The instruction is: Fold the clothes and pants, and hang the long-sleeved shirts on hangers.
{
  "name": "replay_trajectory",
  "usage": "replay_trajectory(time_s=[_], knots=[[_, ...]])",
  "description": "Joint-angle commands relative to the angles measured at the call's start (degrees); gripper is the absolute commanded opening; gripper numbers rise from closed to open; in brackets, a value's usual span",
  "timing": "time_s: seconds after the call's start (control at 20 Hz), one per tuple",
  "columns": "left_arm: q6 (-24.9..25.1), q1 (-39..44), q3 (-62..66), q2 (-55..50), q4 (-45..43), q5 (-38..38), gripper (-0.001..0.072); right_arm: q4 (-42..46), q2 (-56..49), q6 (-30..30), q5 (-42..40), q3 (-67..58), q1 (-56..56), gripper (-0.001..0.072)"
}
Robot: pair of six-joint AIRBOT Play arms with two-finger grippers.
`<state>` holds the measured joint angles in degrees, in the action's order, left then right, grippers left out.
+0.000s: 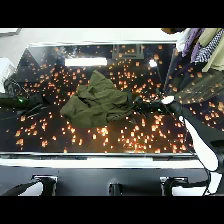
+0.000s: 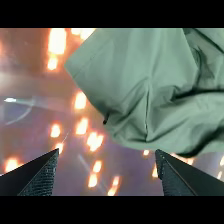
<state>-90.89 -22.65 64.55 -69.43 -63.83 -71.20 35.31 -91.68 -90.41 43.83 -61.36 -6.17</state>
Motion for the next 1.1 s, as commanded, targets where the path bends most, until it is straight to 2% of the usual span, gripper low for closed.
replay_trajectory(time_s=[0.0,0.15,0.3,0.45,0.5,0.55,0.7,0.8,0.9,1.05], knots=[[5.0,-1.4,-7.5,-3.0,7.1,8.4,0.072,1.9,3.1,0.6,0.4,0.0,-0.4,0.0043],[7.1,-1.4,-11.0,-7.9,9.1,13.9,0.072,3.4,6.8,0.7,3.4,0.0,-0.4,0.0044],[12.1,-1.3,-11.1,-13.0,15.9,17.0,0.072,5.9,8.6,0.6,5.6,0.0,-0.5,0.0044],[13.8,0.0,-11.0,-17.3,21.7,20.7,0.0709,5.9,9.3,0.5,7.3,0.0,-0.5,0.0044],[14.4,0.7,-11.0,-18.3,23.6,22.3,0.061,5.9,9.4,-0.2,7.5,0.0,-0.5,0.0044],[15.2,1.6,-11.0,-18.8,25.0,23.6,0.0545,5.9,9.8,-0.9,7.6,0.0,-0.5,0.0044],[15.5,5.0,-11.0,-19.8,26.4,27.0,0.0493,5.9,11.6,-0.9,7.5,0.0,-0.5,0.0044],[16.0,6.1,-10.4,-19.8,26.4,26.6,0.0017,6.0,12.9,-0.8,7.5,0.0,-0.5,0.0044],[16.0,5.4,-8.0,-18.0,26.4,24.6,0.0013,7.1,15.2,0.0,6.5,-0.1,-0.4,0.0043],[17.1,3.2,-0.9,-10.0,26.4,23.7,0.001,13.8,19.2,0.4,8.3,-5.4,-0.4,0.0041]])
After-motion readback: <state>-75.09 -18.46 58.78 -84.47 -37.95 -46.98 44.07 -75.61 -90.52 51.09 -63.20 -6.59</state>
